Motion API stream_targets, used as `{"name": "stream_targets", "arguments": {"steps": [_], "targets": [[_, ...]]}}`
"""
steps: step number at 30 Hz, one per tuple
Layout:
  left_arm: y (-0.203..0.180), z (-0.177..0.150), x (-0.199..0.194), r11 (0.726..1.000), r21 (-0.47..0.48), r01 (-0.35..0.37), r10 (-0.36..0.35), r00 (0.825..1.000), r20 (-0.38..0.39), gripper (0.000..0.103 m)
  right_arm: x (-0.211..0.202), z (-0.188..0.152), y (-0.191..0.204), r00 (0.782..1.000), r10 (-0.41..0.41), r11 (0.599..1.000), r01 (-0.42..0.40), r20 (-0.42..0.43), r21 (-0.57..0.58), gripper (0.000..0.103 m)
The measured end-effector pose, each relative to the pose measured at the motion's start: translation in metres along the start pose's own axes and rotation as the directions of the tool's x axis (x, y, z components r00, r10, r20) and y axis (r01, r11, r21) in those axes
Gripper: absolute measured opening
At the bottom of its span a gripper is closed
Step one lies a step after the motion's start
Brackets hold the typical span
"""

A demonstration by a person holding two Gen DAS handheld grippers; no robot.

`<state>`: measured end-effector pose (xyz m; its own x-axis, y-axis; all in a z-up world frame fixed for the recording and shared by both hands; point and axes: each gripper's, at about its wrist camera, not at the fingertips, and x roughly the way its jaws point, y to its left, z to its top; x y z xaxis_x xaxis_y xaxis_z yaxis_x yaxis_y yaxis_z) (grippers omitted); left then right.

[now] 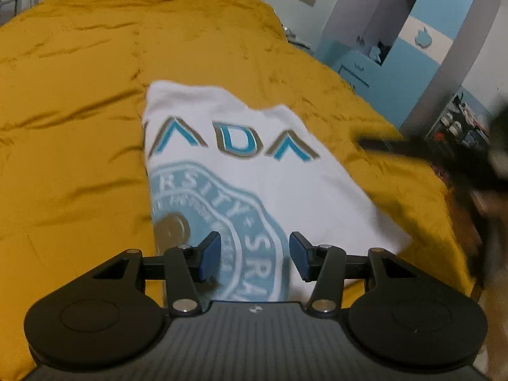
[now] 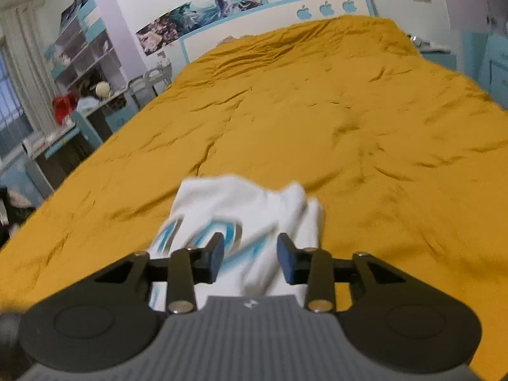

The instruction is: Fold small clothes

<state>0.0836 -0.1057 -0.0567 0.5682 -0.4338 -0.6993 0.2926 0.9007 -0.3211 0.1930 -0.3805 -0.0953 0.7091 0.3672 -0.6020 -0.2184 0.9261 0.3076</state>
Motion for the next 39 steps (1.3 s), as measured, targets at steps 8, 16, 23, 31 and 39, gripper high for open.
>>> {"name": "stream_targets", "arguments": {"steps": [8, 16, 23, 31, 39], "targets": [[0.006, -0.002, 0.023, 1.000, -0.006, -0.030, 0.030, 0.998, -0.057, 0.060, -0.029, -0.065, -0.003, 0.994, -0.012, 0.996, 0.022, -0.113, 0.089, 0.006], [0.019, 0.021, 0.005, 0.999, -0.043, 0.021, -0.021, 1.000, -0.022, 0.062, -0.035, -0.055, -0.009, 0.999, -0.006, 0.980, 0.016, -0.050, 0.199, 0.010], [0.046, 0.084, 0.040, 0.995, -0.058, 0.076, -0.075, 0.997, 0.019, 0.062, 0.012, -0.030, 0.020, 0.993, 0.112, 0.986, -0.105, -0.044, 0.131, 0.022], [0.098, 0.147, 0.121, 0.989, -0.143, 0.042, -0.032, 0.997, 0.072, 0.062, 0.040, -0.043, 0.007, 0.990, 0.124, 0.978, -0.110, -0.071, 0.176, 0.019], [0.121, 0.138, 0.178, 0.981, -0.188, -0.036, 0.031, 0.999, -0.028, 0.057, 0.040, -0.057, -0.007, 0.988, 0.145, 0.962, -0.128, -0.053, 0.241, 0.019]]}}
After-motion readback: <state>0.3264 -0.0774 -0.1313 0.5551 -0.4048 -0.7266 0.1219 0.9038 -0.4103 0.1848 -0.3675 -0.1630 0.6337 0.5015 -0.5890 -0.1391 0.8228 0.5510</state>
